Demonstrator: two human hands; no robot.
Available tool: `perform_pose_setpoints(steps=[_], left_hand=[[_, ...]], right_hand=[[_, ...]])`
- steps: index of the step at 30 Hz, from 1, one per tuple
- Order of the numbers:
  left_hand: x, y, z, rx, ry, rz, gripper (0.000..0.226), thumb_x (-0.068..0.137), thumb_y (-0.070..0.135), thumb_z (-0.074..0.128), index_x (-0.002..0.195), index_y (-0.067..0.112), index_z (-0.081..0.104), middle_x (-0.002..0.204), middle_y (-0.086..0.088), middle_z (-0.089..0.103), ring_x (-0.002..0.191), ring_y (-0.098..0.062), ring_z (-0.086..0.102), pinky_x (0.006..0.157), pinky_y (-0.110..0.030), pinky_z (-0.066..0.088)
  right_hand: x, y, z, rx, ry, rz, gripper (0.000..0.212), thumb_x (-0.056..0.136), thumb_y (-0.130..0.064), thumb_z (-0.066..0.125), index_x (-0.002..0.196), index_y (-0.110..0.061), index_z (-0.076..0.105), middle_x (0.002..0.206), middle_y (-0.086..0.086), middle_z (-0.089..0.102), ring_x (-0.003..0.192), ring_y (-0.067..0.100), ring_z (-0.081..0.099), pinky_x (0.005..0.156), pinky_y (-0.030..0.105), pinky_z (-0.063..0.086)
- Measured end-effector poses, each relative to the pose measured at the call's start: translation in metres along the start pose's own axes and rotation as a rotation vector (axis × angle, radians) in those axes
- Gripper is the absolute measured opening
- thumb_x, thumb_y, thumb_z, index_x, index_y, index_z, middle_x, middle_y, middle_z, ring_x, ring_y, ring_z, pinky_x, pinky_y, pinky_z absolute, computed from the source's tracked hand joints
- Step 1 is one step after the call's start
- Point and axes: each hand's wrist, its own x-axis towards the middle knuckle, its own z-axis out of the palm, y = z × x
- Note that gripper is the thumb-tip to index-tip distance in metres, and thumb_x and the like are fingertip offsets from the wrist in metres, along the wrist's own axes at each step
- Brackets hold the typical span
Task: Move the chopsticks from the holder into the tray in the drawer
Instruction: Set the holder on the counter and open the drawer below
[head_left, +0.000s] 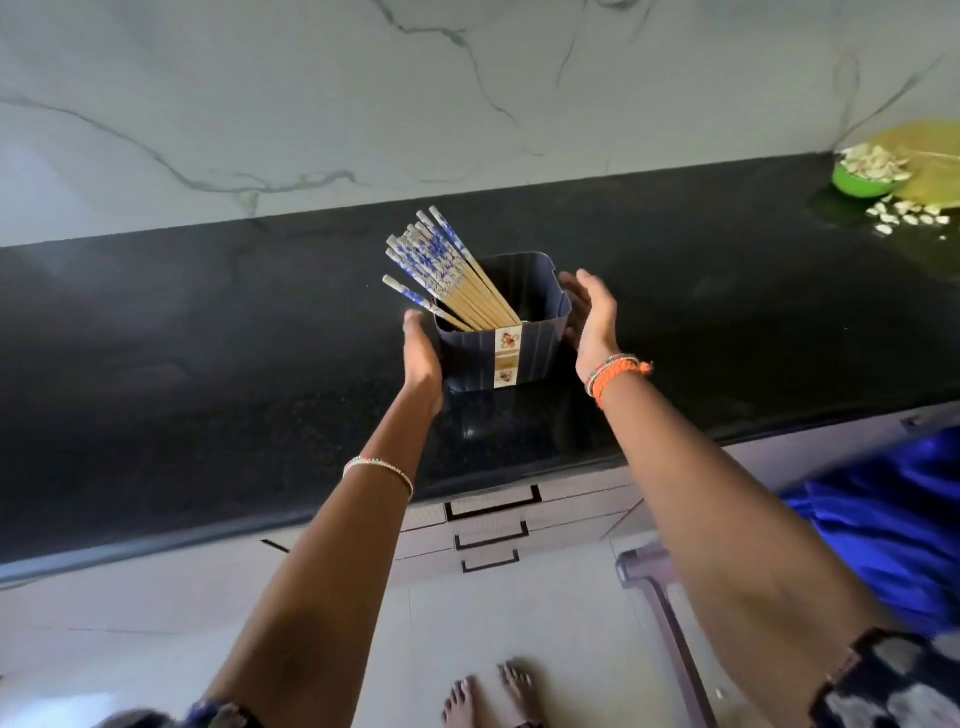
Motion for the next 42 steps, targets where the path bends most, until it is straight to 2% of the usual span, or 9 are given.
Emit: perform_pose_setpoints(steps=[4,8,11,14,31,35,38,40,42], left_hand=[[-0.054,-0.038,-0.037,0.178,0.372,0.324,0.024,0.087,0.016,0.04,0.098,0.012,0.061,0.093,-0.006,0.063,0.078,-0.014,0.054,0.074,-0.03,0.044],[-0.107,-0.086,-0.07,0.32,0.021,0.284,0.028,0.077,0.002,0.037,0.069,0.011,0.062,0.052,-0.005,0.062,0.044,-0.02,0.058,0.042,-0.027,0.048],[-0.114,-0.103,-0.077,0.785,-0.173,0.267,0.022,0.081,0.009,0.048,0.078,0.009,0.07,0.074,-0.011,0.073,0.07,-0.026,0.068,0.065,-0.035,0.056],[-0.112,-0.12,-0.072,1.168,-0.197,0.387,0.024,0.086,0.012,0.05,0.1,0.009,0.07,0.103,-0.011,0.072,0.093,-0.025,0.067,0.081,-0.03,0.05],[-0.153,-0.155,-0.083,1.597,0.08,0.747,0.04,0.091,0.023,0.052,0.127,0.005,0.049,0.105,-0.017,0.062,0.093,-0.03,0.057,0.072,-0.038,0.05],[-0.155,-0.144,-0.078,1.55,-0.066,0.554,0.029,0.087,0.03,0.056,0.104,0.008,0.064,0.097,-0.014,0.069,0.087,-0.028,0.063,0.077,-0.038,0.051],[-0.164,-0.145,-0.084,1.523,-0.126,0.414,0.02,0.084,0.031,0.062,0.093,0.016,0.07,0.083,-0.009,0.072,0.077,-0.028,0.064,0.06,-0.03,0.044],[-0.165,-0.14,-0.084,1.585,-0.191,0.315,0.02,0.078,0.036,0.067,0.092,0.022,0.072,0.087,-0.007,0.072,0.084,-0.028,0.064,0.063,-0.029,0.042],[-0.166,-0.13,-0.081,1.659,-0.274,0.222,0.03,0.071,0.041,0.073,0.096,0.024,0.072,0.097,-0.006,0.072,0.091,-0.027,0.063,0.072,-0.031,0.045]], right_hand=[[-0.062,0.025,-0.019,-0.266,0.158,-0.384,0.012,0.083,-0.01,0.058,0.084,-0.008,0.069,0.083,0.004,0.068,0.083,0.012,0.063,0.078,0.029,0.051],[-0.128,0.088,-0.059,-0.96,-0.159,-0.77,0.017,0.075,-0.004,0.055,0.063,-0.01,0.065,0.065,-0.001,0.064,0.065,0.013,0.062,0.058,0.022,0.045],[-0.121,0.13,-0.072,-1.467,-0.484,-0.564,0.024,0.082,-0.013,0.051,0.09,-0.014,0.074,0.097,0.004,0.075,0.093,0.027,0.069,0.075,0.027,0.052],[-0.098,0.169,-0.071,-1.655,-0.74,-0.336,0.039,0.094,-0.016,0.039,0.128,-0.01,0.058,0.135,0.012,0.058,0.124,0.028,0.055,0.101,0.032,0.043],[-0.117,0.215,-0.097,-1.59,-0.528,-0.231,0.029,0.093,-0.009,0.048,0.114,-0.004,0.066,0.116,0.018,0.067,0.11,0.035,0.063,0.091,0.036,0.05],[-0.157,0.205,-0.111,-1.744,-0.632,-0.265,0.032,0.091,-0.006,0.048,0.12,-0.005,0.062,0.121,0.017,0.064,0.114,0.035,0.06,0.091,0.038,0.049],[-0.193,0.177,-0.112,-1.594,-0.483,-0.739,0.021,0.083,-0.013,0.049,0.086,-0.014,0.069,0.083,0.005,0.072,0.079,0.027,0.069,0.057,0.026,0.042],[-0.203,0.155,-0.111,-1.409,-0.359,-0.901,0.024,0.081,-0.016,0.05,0.087,-0.02,0.072,0.082,-0.002,0.074,0.079,0.02,0.068,0.057,0.021,0.041],[-0.196,0.136,-0.109,-1.43,-0.471,-0.564,0.027,0.087,-0.022,0.055,0.107,-0.023,0.073,0.107,-0.001,0.075,0.101,0.02,0.067,0.075,0.025,0.049]])
